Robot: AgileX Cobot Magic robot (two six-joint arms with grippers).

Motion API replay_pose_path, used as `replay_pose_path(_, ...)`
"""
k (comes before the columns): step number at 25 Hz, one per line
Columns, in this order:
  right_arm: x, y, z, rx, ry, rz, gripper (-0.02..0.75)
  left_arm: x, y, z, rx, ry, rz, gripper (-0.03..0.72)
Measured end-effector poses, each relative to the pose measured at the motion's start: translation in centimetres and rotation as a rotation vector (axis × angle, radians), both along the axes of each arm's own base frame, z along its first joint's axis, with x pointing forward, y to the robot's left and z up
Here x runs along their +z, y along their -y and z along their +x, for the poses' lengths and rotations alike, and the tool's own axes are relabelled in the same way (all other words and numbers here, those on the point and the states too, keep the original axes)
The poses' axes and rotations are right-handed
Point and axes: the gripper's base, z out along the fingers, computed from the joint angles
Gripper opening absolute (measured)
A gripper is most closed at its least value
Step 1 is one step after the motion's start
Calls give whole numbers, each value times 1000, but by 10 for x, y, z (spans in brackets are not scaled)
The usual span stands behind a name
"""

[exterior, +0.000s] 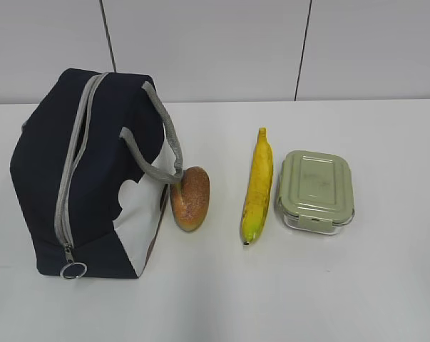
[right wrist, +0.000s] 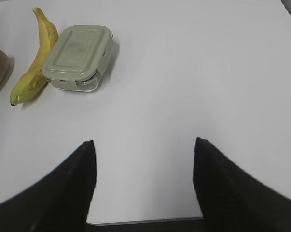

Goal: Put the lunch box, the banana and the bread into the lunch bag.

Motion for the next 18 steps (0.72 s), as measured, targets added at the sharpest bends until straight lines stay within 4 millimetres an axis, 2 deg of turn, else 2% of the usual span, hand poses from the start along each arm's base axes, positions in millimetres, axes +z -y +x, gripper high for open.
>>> replay_pose_path(15, 0, 0, 0, 0, 0, 0, 470, 0, 0, 1, 0, -5, 0, 235)
replay_pose_path(18, 0, 0, 0, 0, 0, 0, 470, 9, 1, 7, -5, -32, -6, 235)
